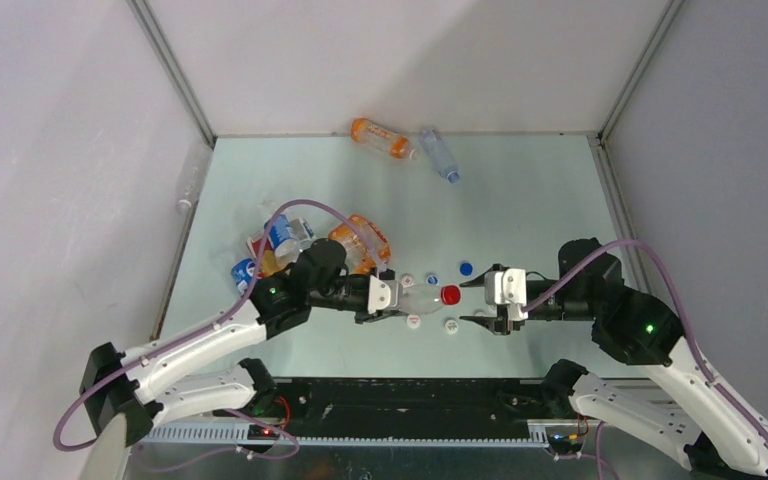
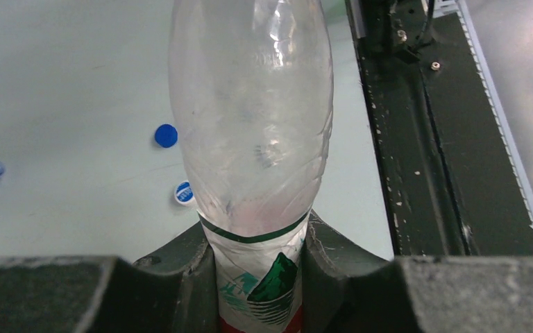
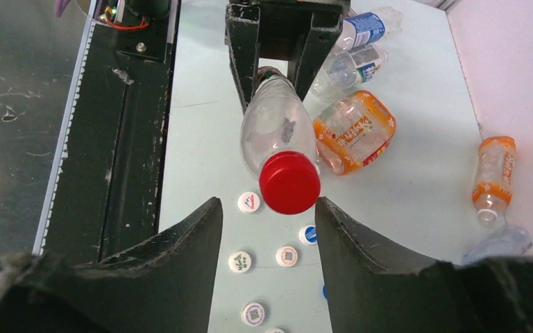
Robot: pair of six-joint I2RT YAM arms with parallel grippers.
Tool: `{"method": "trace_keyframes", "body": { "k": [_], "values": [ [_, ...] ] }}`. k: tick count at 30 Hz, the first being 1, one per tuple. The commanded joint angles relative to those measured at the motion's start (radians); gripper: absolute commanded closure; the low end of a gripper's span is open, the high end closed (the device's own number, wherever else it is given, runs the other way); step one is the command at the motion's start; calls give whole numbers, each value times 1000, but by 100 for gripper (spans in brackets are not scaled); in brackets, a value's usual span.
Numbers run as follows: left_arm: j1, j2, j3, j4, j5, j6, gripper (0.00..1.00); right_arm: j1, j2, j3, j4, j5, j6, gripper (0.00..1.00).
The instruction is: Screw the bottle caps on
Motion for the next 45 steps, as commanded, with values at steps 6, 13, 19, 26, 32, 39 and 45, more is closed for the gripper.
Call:
{"method": "trace_keyframes", "body": {
  "k": [6, 13, 19, 26, 32, 39, 45],
  "values": [
    [6, 45, 71, -56, 93, 39, 90, 6, 26, 12, 19, -16, -78, 48],
    [6, 46, 75, -54, 101, 48, 90, 6, 51, 12, 9, -34, -86, 51],
    [6, 48, 83, -51, 106, 55, 90, 7, 71, 12, 5, -49, -82, 58],
    [5, 55, 90, -32, 95, 59, 90, 8, 104, 11, 8, -70, -27, 68],
    [-12, 19, 28, 142, -111, 26, 90, 11, 179, 12, 82, 147, 365, 100],
    [-161, -8, -144, 552, -642, 140, 88, 9, 255, -9, 125, 480, 1116, 100],
    [-244, 15, -265, 776, -938, 215, 88, 5, 188, -23, 156, 551, 1258, 100]
  ]
}}
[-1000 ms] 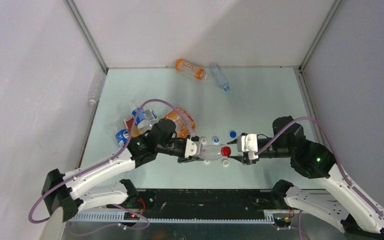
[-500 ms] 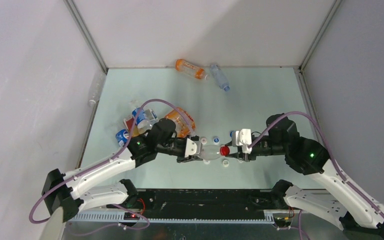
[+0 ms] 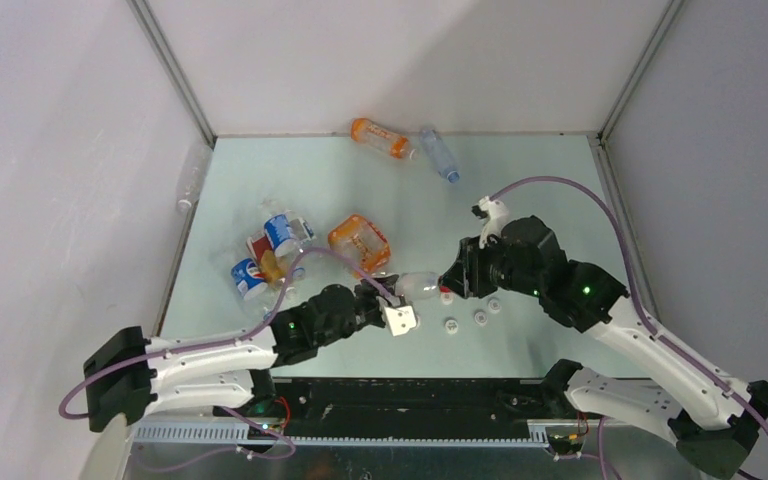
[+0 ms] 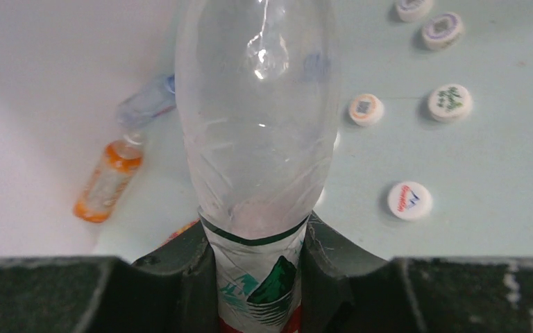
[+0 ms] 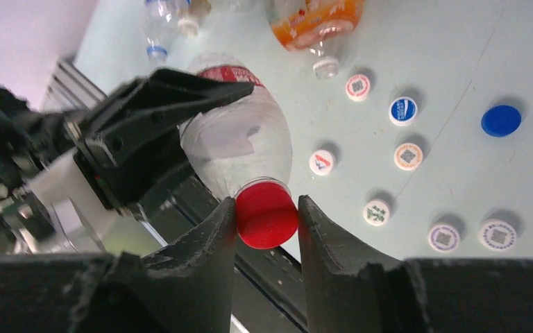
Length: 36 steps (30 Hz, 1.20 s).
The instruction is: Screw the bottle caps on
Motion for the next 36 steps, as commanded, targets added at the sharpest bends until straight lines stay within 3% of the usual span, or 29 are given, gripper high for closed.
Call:
{"method": "trace_keyframes", "body": {
  "k": [1, 5, 9, 12, 16, 23, 36],
  "values": [
    [-38, -9, -9, 356, -267, 54, 88, 2, -71, -2, 99, 96, 202, 94],
    [-15, -30, -4, 253, -250, -14, 89, -5, -156, -2, 135, -31, -120, 68],
    [73, -67, 45, 45, 0, -118, 89, -7, -236, -2, 82, -131, -471, 55],
    [113, -96, 86, -61, 255, -142, 90, -5, -279, -2, 4, -265, -777, 52],
    [140, -94, 151, -197, 414, -127, 90, -3, -315, -2, -58, -339, -990, 50],
    [148, -28, 234, -304, 579, -104, 89, -2, -295, -2, -80, -351, -1151, 47],
    [147, 48, 299, -335, 655, -78, 89, -2, -236, -2, -102, -463, -1184, 48]
  ]
}}
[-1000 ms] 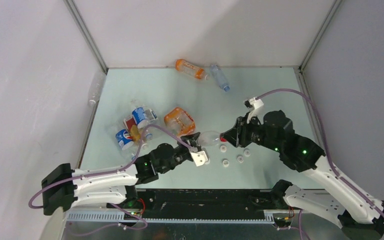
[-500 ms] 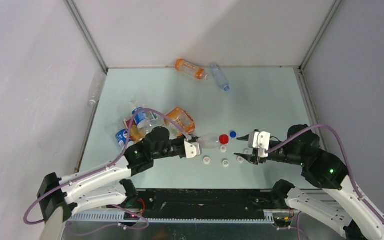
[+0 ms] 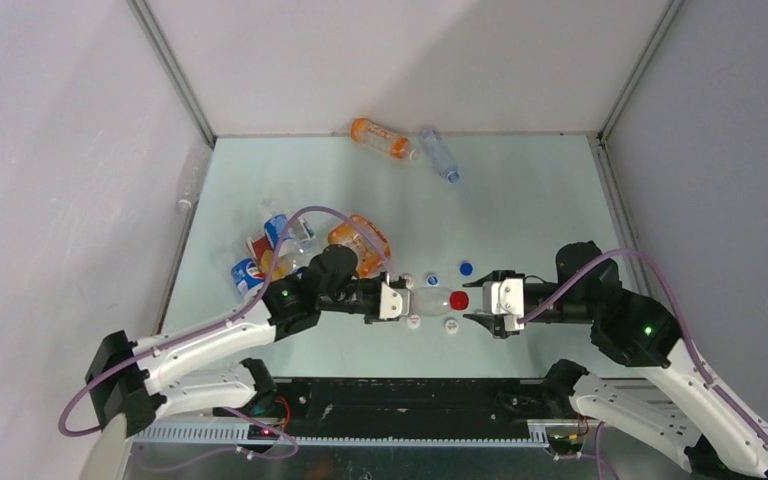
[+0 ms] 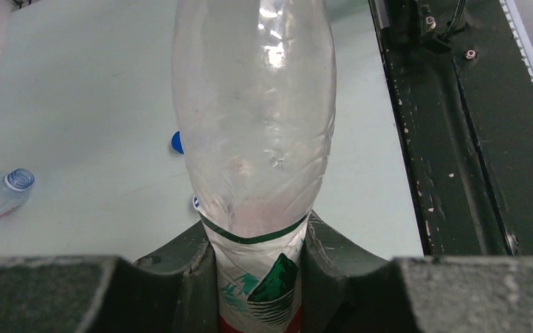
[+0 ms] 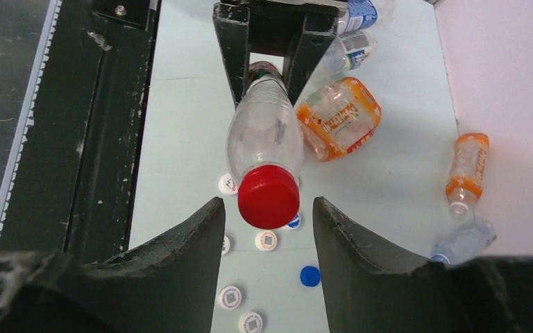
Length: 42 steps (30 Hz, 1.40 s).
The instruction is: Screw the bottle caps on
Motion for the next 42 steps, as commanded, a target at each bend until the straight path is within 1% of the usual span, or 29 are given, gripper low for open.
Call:
{"method": "trace_keyframes", "body": {
  "k": [1, 5, 9, 11, 13, 15, 16, 17, 18, 19, 20, 21, 22, 23, 24, 25, 26, 27, 28, 29, 30, 31, 32, 33, 34, 35, 36, 39, 42],
  "values": [
    [5, 9, 57, 2, 59, 21, 89, 1, 23, 5, -5, -60, -29, 48],
    [5, 12, 63, -3, 64, 28, 89, 1, 43, 5, -16, -56, -32, 49],
    [5, 17, 63, -2, 68, 32, 89, 2, 55, 4, -5, -47, -10, 54],
    [5, 21, 66, 1, 73, 33, 89, 0, 67, 3, 0, -44, 6, 61],
    [4, 21, 65, 13, 74, 34, 89, -2, 81, 2, 14, -45, 40, 70],
    [5, 19, 61, 36, 66, 34, 89, -8, 96, -1, 48, -46, 116, 91],
    [3, 18, 57, 51, 41, 27, 89, -11, 102, -3, 65, -39, 198, 96],
    [2, 14, 40, 100, 19, 20, 89, -15, 115, -8, 104, -31, 247, 100],
    [-4, 6, 26, 133, -35, 5, 88, -15, 123, -9, 124, 1, 377, 100],
    [-9, 2, -11, 216, -78, -4, 89, -15, 137, -10, 165, 30, 449, 100],
    [-25, -4, -32, 254, -173, -7, 89, -16, 145, -10, 183, 126, 647, 100],
    [-49, -8, -72, 337, -276, -4, 89, -15, 160, -9, 206, 194, 750, 100],
    [-65, -6, -93, 385, -343, 3, 88, -14, 166, -6, 206, 308, 955, 100],
    [-80, -2, -128, 475, -450, 10, 88, -14, 173, -4, 196, 351, 1047, 100],
    [-105, 8, -144, 513, -499, 25, 88, -11, 174, -5, 191, 403, 1183, 100],
    [-124, 16, -174, 596, -581, 25, 88, -3, 174, -10, 188, 421, 1240, 100],
    [-130, 32, -186, 632, -606, 22, 87, 1, 169, -10, 188, 452, 1322, 100],
    [-135, 40, -206, 695, -636, 4, 87, 8, 165, -11, 193, 466, 1349, 94],
    [-137, 55, -216, 725, -648, -17, 86, 11, 149, -11, 211, 488, 1374, 88],
    [-137, 61, -234, 784, -662, -65, 86, 11, 140, -11, 224, 498, 1377, 71],
    [-137, 74, -244, 812, -667, -84, 85, 10, 118, -12, 261, 513, 1362, 59],
    [-137, 81, -260, 867, -682, -132, 85, -1, 106, -12, 286, 488, 1289, 38],
    [-137, 94, -268, 897, -691, -159, 85, -22, 78, -13, 331, 457, 1242, 29],
    [-137, 99, -279, 945, -700, -205, 85, -30, 61, -20, 348, 396, 1155, 12],
    [-137, 111, -282, 982, -702, -225, 84, -40, 11, -54, 401, 373, 1122, 4],
    [-137, 117, -280, 994, -710, -268, 83, -44, -5, -76, 435, 328, 1064, 2],
    [-137, 129, -272, 1010, -711, -287, 83, -47, -47, -132, 516, 318, 1046, 1],
    [-137, 160, -259, 1045, -695, -343, 82, -49, -123, -256, 707, 370, 1005, 1],
    [-137, 187, -260, 1125, -666, -376, 82, -51, -119, -272, 768, 413, 962, 1]
  ]
}}
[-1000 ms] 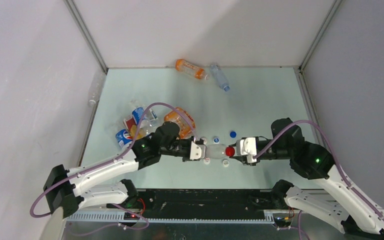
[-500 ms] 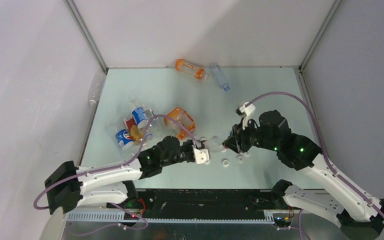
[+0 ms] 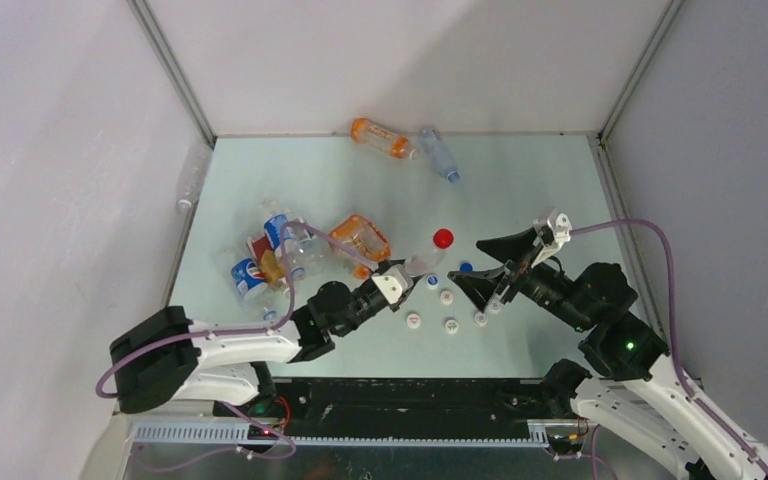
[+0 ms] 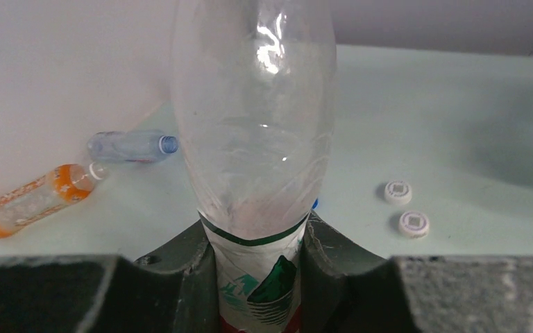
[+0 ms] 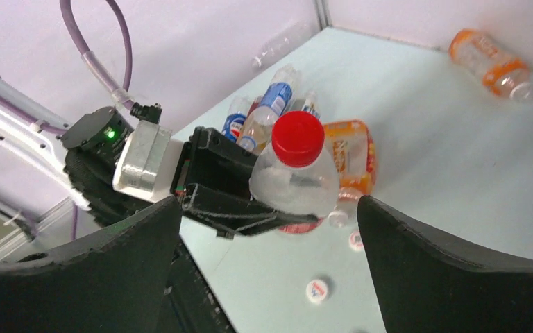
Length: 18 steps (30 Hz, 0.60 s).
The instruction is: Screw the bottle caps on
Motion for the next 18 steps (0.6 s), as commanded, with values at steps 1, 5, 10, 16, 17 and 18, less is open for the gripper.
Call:
{"method": "trace_keyframes", "body": {
  "k": [1, 5, 10, 16, 17, 18],
  "values": [
    [1, 40, 24, 199, 0, -111, 82, -3, 24, -38, 256, 44, -114, 1],
    [1, 65, 39, 225, 42, -138, 82, -2, 84, -39, 328, 52, -128, 5],
    [1, 92, 48, 260, 81, -161, 82, -1, 179, -39, 369, 104, -85, 16],
    [0, 102, 57, 265, 87, -154, 81, 1, 248, -39, 400, 77, -32, 26],
    [1, 104, 61, 263, 86, -153, 81, 5, 252, -39, 401, 72, -28, 29],
    [0, 106, 63, 263, 86, -152, 81, 7, 260, -39, 404, 67, -25, 32]
  ]
}}
